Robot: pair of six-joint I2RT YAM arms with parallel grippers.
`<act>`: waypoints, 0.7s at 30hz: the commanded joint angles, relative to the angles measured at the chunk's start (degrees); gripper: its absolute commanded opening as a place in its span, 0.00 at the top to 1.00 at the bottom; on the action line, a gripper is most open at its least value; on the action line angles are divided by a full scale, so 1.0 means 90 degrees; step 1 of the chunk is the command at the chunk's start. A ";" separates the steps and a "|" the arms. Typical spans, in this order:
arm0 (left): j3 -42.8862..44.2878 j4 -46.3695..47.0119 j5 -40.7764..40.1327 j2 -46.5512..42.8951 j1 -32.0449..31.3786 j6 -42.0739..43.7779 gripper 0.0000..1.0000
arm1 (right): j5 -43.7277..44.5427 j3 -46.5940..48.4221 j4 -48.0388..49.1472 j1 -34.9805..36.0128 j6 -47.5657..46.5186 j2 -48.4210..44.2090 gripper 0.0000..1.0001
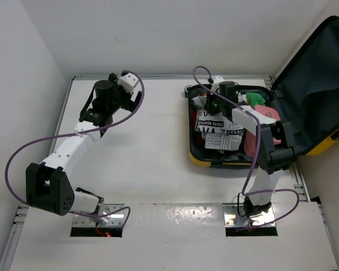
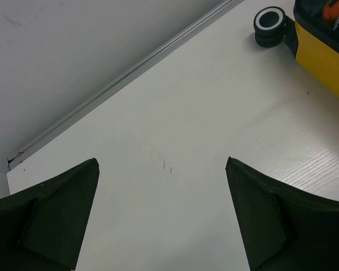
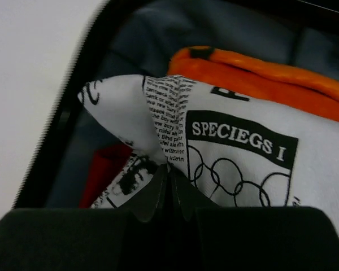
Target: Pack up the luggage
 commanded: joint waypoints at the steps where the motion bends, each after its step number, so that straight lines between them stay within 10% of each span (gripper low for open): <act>1: 0.0155 0.0262 0.0069 0.0197 0.0064 -0.0116 0.00 | 0.1093 -0.0159 -0.0349 -0.0650 -0.0404 -0.0020 0.94; 8: 0.0604 0.0262 0.0206 0.0636 0.0064 -0.0116 0.00 | 0.0966 0.0447 -0.1092 -0.0573 -0.0696 0.0878 0.90; 21: 0.0429 0.0272 0.0206 0.0501 0.0005 -0.0243 0.00 | -0.0019 0.1179 -0.1921 0.0209 -0.1185 0.0578 0.33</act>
